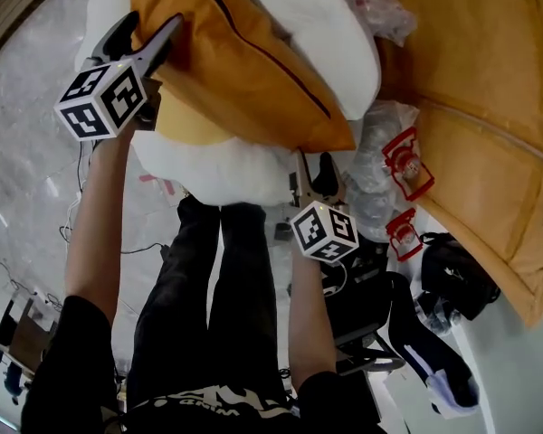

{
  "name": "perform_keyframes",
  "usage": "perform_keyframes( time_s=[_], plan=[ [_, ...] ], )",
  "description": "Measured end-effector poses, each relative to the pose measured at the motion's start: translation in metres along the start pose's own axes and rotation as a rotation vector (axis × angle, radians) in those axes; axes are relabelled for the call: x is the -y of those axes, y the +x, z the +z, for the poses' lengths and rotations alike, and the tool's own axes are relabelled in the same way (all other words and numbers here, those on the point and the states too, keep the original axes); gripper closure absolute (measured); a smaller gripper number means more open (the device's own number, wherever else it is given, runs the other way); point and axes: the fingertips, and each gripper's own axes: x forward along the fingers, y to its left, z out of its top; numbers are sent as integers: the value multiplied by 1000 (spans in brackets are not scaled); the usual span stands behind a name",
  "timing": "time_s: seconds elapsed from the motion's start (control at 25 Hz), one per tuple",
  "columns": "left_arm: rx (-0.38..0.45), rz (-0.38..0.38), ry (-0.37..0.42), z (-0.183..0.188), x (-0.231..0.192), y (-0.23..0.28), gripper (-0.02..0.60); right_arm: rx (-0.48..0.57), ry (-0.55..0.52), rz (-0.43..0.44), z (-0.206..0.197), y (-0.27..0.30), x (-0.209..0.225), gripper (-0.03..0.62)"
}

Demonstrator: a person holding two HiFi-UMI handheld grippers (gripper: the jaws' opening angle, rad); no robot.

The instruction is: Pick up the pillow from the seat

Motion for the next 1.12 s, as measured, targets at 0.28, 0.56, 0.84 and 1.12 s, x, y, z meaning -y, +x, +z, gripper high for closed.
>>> perform_keyframes(
  time_s=[0.28, 0.56, 0.84, 1.12],
  plan=[
    [16, 89, 66, 0, -11, -3, 233, -4, 8, 19, 5, 21, -1, 310],
    [7, 40, -14, -7, -15, 5, 240, -11, -11, 34, 7, 29, 1, 316],
    [-73, 60, 16, -36, -9, 2, 547, 48, -78, 39, 3, 36, -12, 553],
    [-53, 18, 11, -31, -4, -26, 555, 49, -104, 94, 2, 22, -15, 551]
  ],
)
